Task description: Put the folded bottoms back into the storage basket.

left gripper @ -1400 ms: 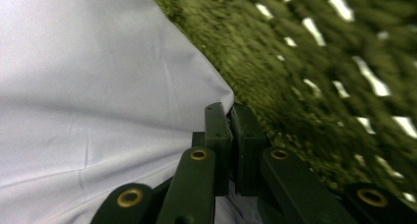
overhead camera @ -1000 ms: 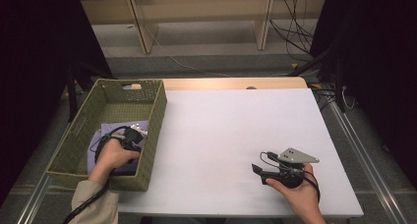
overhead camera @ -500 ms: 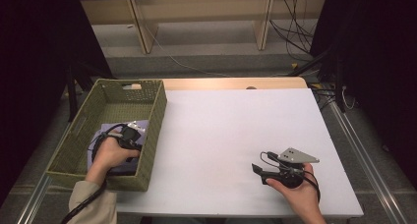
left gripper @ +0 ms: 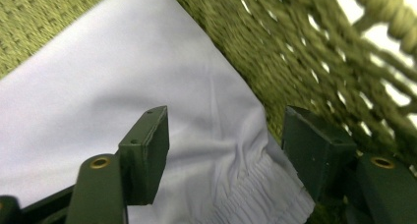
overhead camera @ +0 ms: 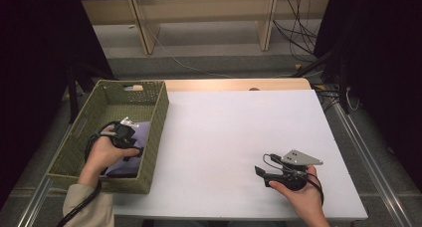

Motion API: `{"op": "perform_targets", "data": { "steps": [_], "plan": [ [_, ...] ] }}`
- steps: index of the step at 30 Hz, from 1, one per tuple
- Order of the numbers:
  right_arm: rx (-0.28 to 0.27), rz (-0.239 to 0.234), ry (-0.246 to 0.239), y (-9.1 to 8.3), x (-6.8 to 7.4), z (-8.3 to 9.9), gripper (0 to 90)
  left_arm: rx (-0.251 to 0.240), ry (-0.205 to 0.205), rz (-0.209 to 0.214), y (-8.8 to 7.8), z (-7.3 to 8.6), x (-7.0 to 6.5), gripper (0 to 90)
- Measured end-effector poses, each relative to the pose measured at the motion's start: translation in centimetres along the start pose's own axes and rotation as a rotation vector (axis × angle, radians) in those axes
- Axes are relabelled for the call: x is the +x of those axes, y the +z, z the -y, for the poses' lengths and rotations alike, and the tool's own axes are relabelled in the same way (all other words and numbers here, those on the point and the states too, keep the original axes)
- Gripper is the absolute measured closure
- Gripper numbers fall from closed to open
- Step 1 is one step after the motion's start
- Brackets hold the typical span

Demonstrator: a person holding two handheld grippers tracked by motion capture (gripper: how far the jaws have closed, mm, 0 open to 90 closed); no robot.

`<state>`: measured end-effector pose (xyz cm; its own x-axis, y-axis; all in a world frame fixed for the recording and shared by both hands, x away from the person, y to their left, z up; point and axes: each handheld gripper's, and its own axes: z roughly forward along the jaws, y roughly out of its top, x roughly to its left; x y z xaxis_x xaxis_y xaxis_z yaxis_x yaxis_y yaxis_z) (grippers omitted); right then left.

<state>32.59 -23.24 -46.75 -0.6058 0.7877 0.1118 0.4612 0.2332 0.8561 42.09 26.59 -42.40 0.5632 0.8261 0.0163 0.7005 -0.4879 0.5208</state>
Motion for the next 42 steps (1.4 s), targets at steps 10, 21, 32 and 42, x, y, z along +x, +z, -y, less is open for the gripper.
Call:
{"op": "perform_targets", "data": {
  "steps": [10, 21, 32, 42],
  "plan": [
    [0.0, 0.0, 0.0, 0.0, 0.0, 0.0, 26.5, -0.06, -0.056, -0.08, -0.9, 0.2, 1.0, 30.2],
    [-0.007, 0.001, 0.002, 0.0, 0.0, 0.0, 26.4, -0.137, -0.152, -0.137, -2.2, 0.2, 1.8, 26.7],
    [-0.005, 0.002, -0.002, 0.0, 0.0, 0.0, 26.4, -0.23, -0.192, -0.16, -3.1, -0.1, 2.0, 17.8],
    [-0.004, 0.004, -0.003, -0.1, 0.0, -0.1, 26.3, -0.245, -0.154, -0.094, -3.0, -0.8, 0.7, 11.4]
  ]
}}
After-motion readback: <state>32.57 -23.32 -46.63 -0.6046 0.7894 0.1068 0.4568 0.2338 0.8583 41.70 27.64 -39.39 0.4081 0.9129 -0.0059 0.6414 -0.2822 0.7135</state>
